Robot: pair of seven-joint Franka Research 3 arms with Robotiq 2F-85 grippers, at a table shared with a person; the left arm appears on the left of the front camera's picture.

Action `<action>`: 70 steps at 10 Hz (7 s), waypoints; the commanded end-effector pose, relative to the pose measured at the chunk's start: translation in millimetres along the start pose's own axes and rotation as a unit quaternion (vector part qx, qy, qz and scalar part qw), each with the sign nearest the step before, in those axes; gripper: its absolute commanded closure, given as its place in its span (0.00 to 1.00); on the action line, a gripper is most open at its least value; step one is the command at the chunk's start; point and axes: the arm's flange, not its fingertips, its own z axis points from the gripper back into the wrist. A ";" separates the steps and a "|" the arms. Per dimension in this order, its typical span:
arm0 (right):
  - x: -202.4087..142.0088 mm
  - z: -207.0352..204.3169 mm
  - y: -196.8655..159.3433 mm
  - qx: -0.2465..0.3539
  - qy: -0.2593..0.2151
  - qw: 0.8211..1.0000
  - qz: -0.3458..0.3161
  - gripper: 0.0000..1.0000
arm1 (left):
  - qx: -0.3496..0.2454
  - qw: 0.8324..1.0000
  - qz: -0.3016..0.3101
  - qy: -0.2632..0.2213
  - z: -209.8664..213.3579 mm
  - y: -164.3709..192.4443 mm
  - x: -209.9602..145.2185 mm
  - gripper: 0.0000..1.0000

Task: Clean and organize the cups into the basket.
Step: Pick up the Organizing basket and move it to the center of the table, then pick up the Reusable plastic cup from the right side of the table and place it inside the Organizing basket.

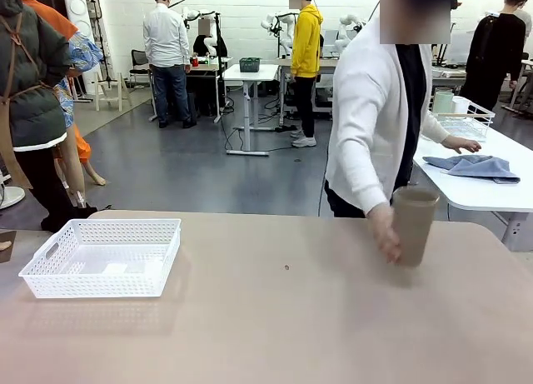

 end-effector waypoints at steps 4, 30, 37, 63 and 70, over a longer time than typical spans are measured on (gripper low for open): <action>0.7 -0.1 -0.6 -0.003 -0.002 1.000 -0.003 0.00 | -0.011 1.000 -0.004 -0.003 1.3 -0.3 -0.3 0.00; -31.2 -103.6 16.6 0.095 0.327 0.784 0.519 0.00 | 0.499 0.863 -0.062 0.047 -97.6 -49.7 61.9 0.00; -48.1 -182.5 -51.8 0.108 0.332 0.731 0.587 0.00 | 0.540 0.839 -0.054 0.044 -144.5 -47.1 115.7 0.00; -4.3 -181.7 -76.5 0.015 0.122 0.798 0.590 0.00 | 0.528 0.837 -0.080 0.116 -183.3 -10.2 136.6 0.00; -9.9 -211.2 -94.2 0.010 0.113 0.799 0.591 0.00 | 0.540 0.828 -0.080 0.130 -207.5 21.4 144.4 0.00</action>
